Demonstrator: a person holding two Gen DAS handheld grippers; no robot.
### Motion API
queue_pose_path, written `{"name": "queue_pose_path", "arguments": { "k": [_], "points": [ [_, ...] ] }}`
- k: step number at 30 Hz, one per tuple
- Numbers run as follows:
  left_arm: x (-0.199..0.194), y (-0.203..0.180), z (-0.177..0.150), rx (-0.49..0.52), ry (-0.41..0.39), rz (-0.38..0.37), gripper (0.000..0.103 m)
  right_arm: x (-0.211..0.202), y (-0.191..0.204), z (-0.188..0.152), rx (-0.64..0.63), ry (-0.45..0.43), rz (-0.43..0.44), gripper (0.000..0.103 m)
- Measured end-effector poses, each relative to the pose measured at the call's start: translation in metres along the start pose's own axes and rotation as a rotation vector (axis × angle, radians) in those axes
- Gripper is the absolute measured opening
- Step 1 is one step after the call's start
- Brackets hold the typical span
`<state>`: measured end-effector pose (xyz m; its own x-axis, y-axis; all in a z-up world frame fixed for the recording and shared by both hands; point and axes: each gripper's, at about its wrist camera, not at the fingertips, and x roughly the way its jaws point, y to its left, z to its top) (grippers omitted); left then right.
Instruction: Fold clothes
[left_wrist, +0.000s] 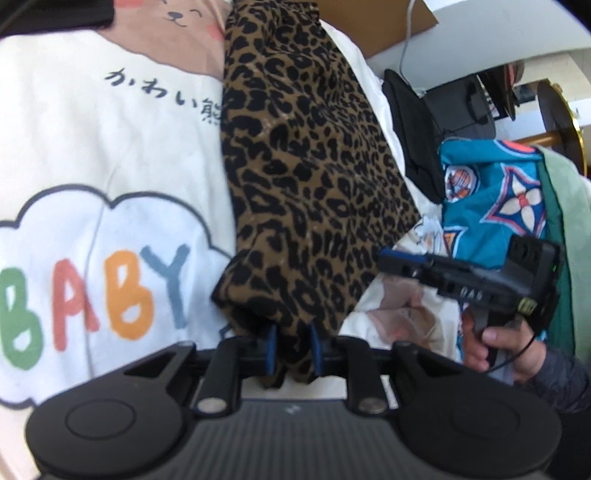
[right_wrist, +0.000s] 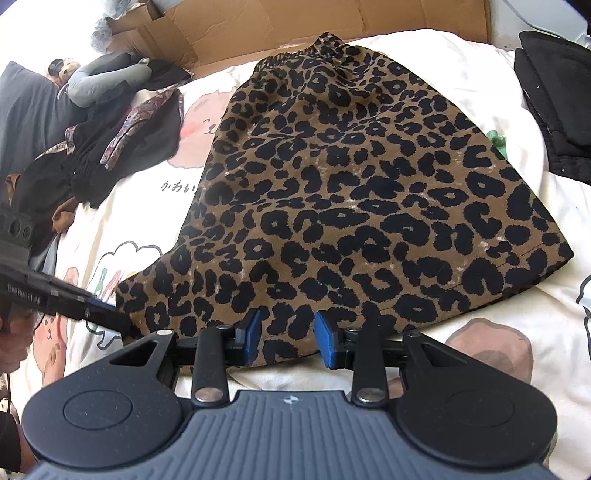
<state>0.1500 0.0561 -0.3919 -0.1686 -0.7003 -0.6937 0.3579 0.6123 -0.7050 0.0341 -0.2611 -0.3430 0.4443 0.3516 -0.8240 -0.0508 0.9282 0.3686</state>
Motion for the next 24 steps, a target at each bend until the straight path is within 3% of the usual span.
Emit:
{"name": "queue_pose_path", "arguments": {
  "k": [2,3,4,11,16,20,24],
  "points": [
    [0.000,0.002,0.003,-0.023,-0.008,-0.011,0.015,-0.001,0.000,0.000,-0.003,-0.003,-0.001,0.039],
    [0.001,0.004,0.003,-0.027,-0.005,0.001,0.005,-0.002,-0.001,0.001,-0.003,-0.006,-0.002,0.039],
    [0.001,0.005,0.002,-0.031,-0.002,0.017,0.001,-0.003,-0.002,0.001,-0.001,-0.011,-0.006,0.039],
    [-0.005,0.017,-0.006,-0.055,-0.008,0.100,0.000,-0.014,-0.022,0.008,0.023,-0.056,-0.061,0.039],
    [0.007,0.009,-0.004,-0.027,0.058,0.117,0.008,-0.029,-0.051,0.012,0.086,-0.133,-0.169,0.039],
    [0.010,0.003,-0.004,-0.009,0.072,0.114,0.018,-0.040,-0.081,0.011,0.137,-0.179,-0.283,0.039],
    [0.009,0.003,-0.006,0.001,0.083,0.123,0.021,-0.049,-0.108,0.014,0.187,-0.226,-0.357,0.039]
  ]
}}
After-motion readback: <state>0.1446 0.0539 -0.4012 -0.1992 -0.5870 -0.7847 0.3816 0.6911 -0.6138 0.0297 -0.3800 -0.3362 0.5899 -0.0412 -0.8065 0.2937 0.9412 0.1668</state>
